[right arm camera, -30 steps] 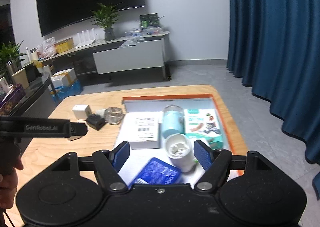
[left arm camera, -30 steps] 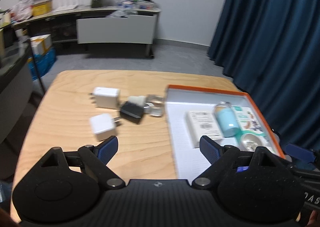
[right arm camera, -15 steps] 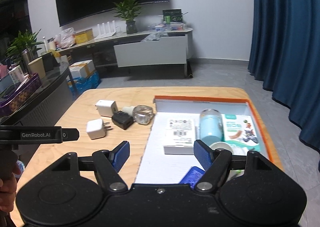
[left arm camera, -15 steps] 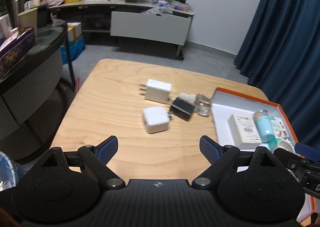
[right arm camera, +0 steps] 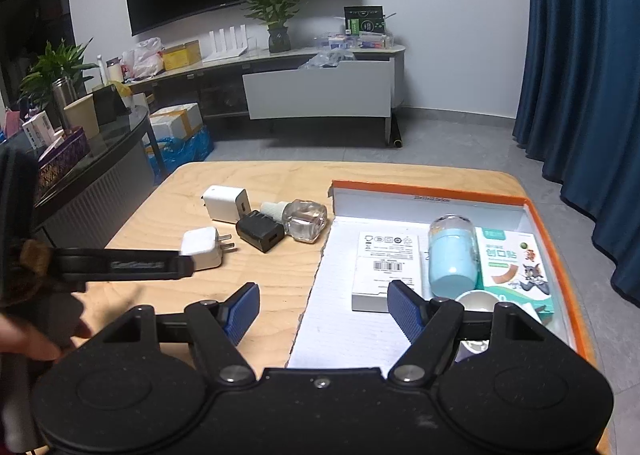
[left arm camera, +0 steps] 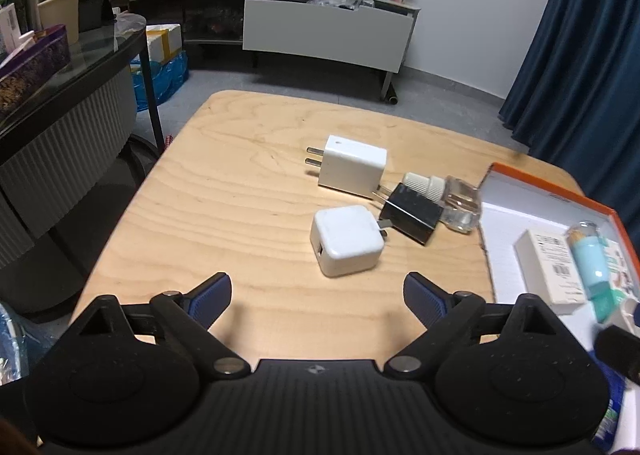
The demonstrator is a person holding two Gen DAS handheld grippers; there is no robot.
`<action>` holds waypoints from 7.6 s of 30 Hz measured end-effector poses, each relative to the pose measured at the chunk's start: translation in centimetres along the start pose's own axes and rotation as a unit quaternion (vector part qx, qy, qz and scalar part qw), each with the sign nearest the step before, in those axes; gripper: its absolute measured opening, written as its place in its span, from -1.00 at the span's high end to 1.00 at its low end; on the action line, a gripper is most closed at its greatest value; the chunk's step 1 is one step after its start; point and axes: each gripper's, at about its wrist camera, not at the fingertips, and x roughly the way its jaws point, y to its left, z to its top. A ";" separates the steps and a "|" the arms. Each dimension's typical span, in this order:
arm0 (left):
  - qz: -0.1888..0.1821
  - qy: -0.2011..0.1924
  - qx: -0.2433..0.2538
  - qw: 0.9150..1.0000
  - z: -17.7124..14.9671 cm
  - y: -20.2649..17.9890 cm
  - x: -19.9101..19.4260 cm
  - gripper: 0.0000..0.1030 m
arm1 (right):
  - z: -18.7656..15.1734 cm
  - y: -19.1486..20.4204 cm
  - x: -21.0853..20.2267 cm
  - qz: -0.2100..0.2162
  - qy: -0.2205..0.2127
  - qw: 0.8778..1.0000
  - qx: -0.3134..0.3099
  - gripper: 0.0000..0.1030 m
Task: Organize rigid objects
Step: 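Grasp the white cube charger with the left tool while the right tool grasps the black charger, then carry the white cube charger and black charger over the open white box, then lower both chargers into the box and open both tools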
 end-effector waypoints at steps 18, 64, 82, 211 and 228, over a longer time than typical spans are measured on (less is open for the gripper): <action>0.000 -0.038 0.052 0.998 0.8 -0.5 3.2 -0.01 | 1.5 1.6 5.8 0.031 0.031 0.999 -0.004 -0.65; -0.021 -0.065 0.019 0.997 -1.6 2.5 -5.7 -0.02 | 0.5 5.2 3.4 -0.004 0.014 0.999 -0.032 -0.32; -0.048 -0.059 0.046 0.996 -3.9 -2.2 -9.8 -0.02 | -1.8 2.1 -5.1 -0.031 -0.025 0.999 -0.017 -0.32; -0.142 -0.011 0.125 0.982 0.4 -16.4 -2.6 -0.02 | 2.4 -12.3 -1.4 -0.111 -0.028 0.991 0.073 -0.32; -0.189 0.033 0.129 0.973 -0.1 -17.6 -0.1 -0.05 | 2.2 -13.8 -2.7 -0.118 -0.068 0.985 0.106 -0.34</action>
